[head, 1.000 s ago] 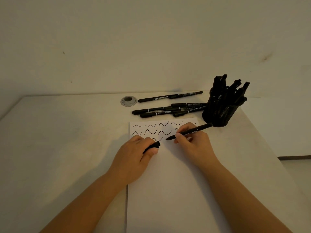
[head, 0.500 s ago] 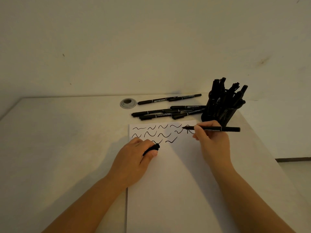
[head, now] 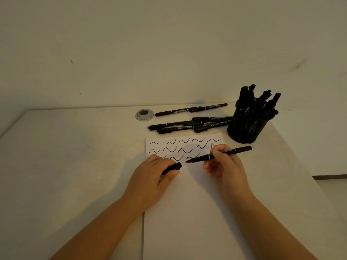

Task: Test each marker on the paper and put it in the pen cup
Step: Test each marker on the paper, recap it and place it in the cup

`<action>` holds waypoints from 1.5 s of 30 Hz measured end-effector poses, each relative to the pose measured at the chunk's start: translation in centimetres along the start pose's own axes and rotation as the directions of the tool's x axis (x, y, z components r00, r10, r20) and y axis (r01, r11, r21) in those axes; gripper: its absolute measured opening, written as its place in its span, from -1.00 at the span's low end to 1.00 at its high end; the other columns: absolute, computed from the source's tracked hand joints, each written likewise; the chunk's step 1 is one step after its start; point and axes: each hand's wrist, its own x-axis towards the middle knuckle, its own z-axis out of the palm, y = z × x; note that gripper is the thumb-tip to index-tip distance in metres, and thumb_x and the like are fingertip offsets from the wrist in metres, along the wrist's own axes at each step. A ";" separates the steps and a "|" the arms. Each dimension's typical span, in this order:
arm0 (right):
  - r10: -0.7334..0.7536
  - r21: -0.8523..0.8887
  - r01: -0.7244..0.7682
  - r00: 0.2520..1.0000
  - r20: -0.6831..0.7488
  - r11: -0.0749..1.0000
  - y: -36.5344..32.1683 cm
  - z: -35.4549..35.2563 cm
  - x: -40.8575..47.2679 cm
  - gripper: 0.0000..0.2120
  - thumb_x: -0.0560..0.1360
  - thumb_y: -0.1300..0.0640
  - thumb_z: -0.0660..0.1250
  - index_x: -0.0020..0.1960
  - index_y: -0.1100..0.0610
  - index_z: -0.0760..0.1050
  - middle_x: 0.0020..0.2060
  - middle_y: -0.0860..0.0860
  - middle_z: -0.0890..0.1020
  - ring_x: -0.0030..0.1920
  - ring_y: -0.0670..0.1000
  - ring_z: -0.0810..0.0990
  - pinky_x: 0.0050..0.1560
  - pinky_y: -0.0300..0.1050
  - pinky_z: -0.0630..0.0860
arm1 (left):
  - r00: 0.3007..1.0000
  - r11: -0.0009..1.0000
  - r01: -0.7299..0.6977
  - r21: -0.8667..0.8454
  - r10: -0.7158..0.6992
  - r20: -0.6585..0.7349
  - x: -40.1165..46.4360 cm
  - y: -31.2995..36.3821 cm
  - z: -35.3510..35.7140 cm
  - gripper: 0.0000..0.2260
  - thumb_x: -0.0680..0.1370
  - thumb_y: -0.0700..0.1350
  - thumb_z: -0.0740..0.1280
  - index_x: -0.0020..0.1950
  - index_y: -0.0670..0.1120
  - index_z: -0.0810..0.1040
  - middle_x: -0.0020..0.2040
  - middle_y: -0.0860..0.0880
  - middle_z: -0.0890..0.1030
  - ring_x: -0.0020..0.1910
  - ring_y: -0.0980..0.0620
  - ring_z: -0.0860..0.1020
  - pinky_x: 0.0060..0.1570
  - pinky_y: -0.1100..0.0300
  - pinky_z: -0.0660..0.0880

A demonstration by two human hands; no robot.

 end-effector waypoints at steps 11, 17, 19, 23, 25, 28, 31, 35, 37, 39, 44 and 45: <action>-0.049 -0.225 0.079 0.990 0.136 0.971 -0.3 0.5 -1.0 -0.84 0.52 0.35 0.18 -0.19 0.17 0.40 -0.46 0.08 0.62 -0.44 -0.05 0.54 -0.41 -0.28 0.43 | 0.999 0.999 -0.048 0.014 0.048 0.009 -0.1 0.6 0.0 -0.77 0.50 0.06 0.21 0.01 0.00 0.57 -0.20 0.25 0.45 -0.16 0.24 0.34 -0.22 0.43 0.26; -0.047 -0.285 0.105 0.978 0.204 0.953 -0.4 0.8 -1.3 -0.85 0.49 0.37 0.26 -0.21 0.18 0.45 -0.44 0.07 0.63 -0.41 -0.07 0.56 -0.39 -0.29 0.44 | 0.997 0.997 -0.076 -0.006 0.076 -0.011 -0.2 1.0 0.0 -0.66 0.51 0.13 0.10 -0.01 -0.03 0.56 -0.23 0.23 0.44 -0.21 0.21 0.34 -0.25 0.36 0.29; -0.048 -0.295 0.122 0.968 0.247 0.948 -0.4 0.8 -1.3 -0.87 0.46 0.38 0.29 -0.20 0.20 0.47 -0.45 0.04 0.61 -0.40 -0.10 0.56 -0.37 -0.33 0.44 | 0.997 0.996 -0.082 -0.020 0.081 -0.012 -0.4 1.2 0.1 -0.64 0.52 0.13 0.07 -0.02 -0.05 0.55 -0.24 0.20 0.43 -0.25 0.21 0.35 -0.27 0.37 0.27; -0.037 -0.272 0.126 0.951 0.308 0.954 -0.4 0.7 -1.4 -0.91 0.43 0.35 0.33 -0.19 0.20 0.51 -0.47 0.01 0.58 -0.44 -0.13 0.51 -0.37 -0.30 0.43 | 0.997 0.994 -0.067 -0.082 0.063 -0.054 -0.7 1.5 -0.1 -0.66 0.53 0.11 0.06 -0.06 -0.08 0.52 -0.34 0.24 0.35 -0.32 0.28 0.37 -0.33 0.43 0.26; -0.031 -0.260 0.118 0.948 0.316 0.958 -0.4 0.6 -1.5 -0.93 0.42 0.33 0.33 -0.20 0.20 0.51 -0.48 0.01 0.57 -0.47 -0.11 0.47 -0.41 -0.28 0.41 | 0.996 0.992 -0.072 -0.103 0.065 -0.063 -0.7 1.6 -0.1 -0.67 0.54 0.09 0.07 -0.09 -0.10 0.51 -0.38 0.23 0.33 -0.35 0.26 0.37 -0.35 0.42 0.26; -0.010 -0.260 0.101 0.944 0.330 0.960 -0.3 0.5 -1.4 -0.94 0.42 0.30 0.33 -0.21 0.18 0.50 -0.50 0.01 0.54 -0.50 -0.07 0.39 -0.46 -0.26 0.34 | 0.998 0.987 -0.054 -0.151 0.048 -0.044 -0.8 1.6 0.0 -0.66 0.53 0.11 0.06 -0.12 -0.10 0.50 -0.43 0.19 0.34 -0.42 0.20 0.36 -0.41 0.39 0.23; -0.008 -0.246 0.106 0.929 0.369 0.963 -0.3 0.3 -1.5 -0.93 0.40 0.30 0.33 -0.23 0.19 0.48 -0.50 0.00 0.53 -0.50 -0.17 0.41 -0.44 -0.38 0.32 | 0.999 0.979 -0.037 -0.199 0.036 -0.012 -0.8 1.5 0.2 -0.71 0.54 0.07 0.12 -0.15 -0.09 0.49 -0.48 0.15 0.34 -0.46 0.17 0.36 -0.45 0.38 0.21; -0.034 -0.216 0.133 0.912 0.408 0.967 -0.2 0.5 -1.5 -0.91 0.32 0.19 0.35 -0.26 0.19 0.46 -0.50 -0.02 0.52 -0.48 -0.19 0.44 -0.37 -0.44 0.33 | 0.999 0.963 -0.015 -0.268 0.023 0.027 -0.9 1.2 0.2 -0.72 0.54 0.08 0.12 -0.19 -0.06 0.48 -0.48 0.16 0.43 -0.49 0.18 0.36 -0.47 0.40 0.18; -0.038 -0.230 0.146 0.908 0.418 0.962 -0.1 0.5 -1.3 -0.91 0.32 0.17 0.35 -0.26 0.18 0.47 -0.48 -0.03 0.53 -0.46 -0.19 0.45 -0.36 -0.43 0.34 | 0.999 0.958 -0.002 -0.287 0.015 0.045 -0.9 1.2 0.1 -0.72 0.51 0.13 0.08 -0.20 -0.01 0.46 -0.44 0.21 0.46 -0.49 0.17 0.36 -0.47 0.39 0.18; -0.041 -0.234 0.152 0.906 0.421 0.960 -0.1 0.5 -1.2 -0.91 0.32 0.17 0.34 -0.24 0.18 0.46 -0.48 -0.03 0.53 -0.46 -0.19 0.45 -0.36 -0.43 0.34 | 0.999 0.958 0.009 -0.286 0.006 0.052 -0.8 1.1 0.1 -0.79 0.52 0.11 0.11 -0.21 0.05 0.42 -0.43 0.22 0.46 -0.49 0.16 0.36 -0.47 0.38 0.19; -0.055 -0.242 0.154 0.927 0.371 0.958 0.0 0.7 -1.0 -0.88 0.34 0.16 0.32 -0.17 0.18 0.47 -0.51 -0.03 0.55 -0.50 -0.19 0.46 -0.41 -0.45 0.35 | 1.000 0.967 0.017 -0.256 -0.011 0.024 -0.6 1.4 0.4 -0.78 0.53 0.02 0.12 -0.12 -0.05 0.50 -0.47 0.15 0.42 -0.46 0.16 0.38 -0.45 0.35 0.22; -0.055 -0.249 0.149 0.936 0.347 0.957 0.0 0.7 -1.0 -0.91 0.36 0.17 0.32 -0.16 0.17 0.48 -0.52 -0.04 0.55 -0.51 -0.19 0.45 -0.42 -0.45 0.35 | 1.000 0.971 0.010 -0.239 -0.008 0.010 -0.6 1.5 0.5 -0.77 0.54 0.02 0.12 -0.07 -0.06 0.50 -0.47 0.14 0.39 -0.45 0.17 0.38 -0.45 0.35 0.23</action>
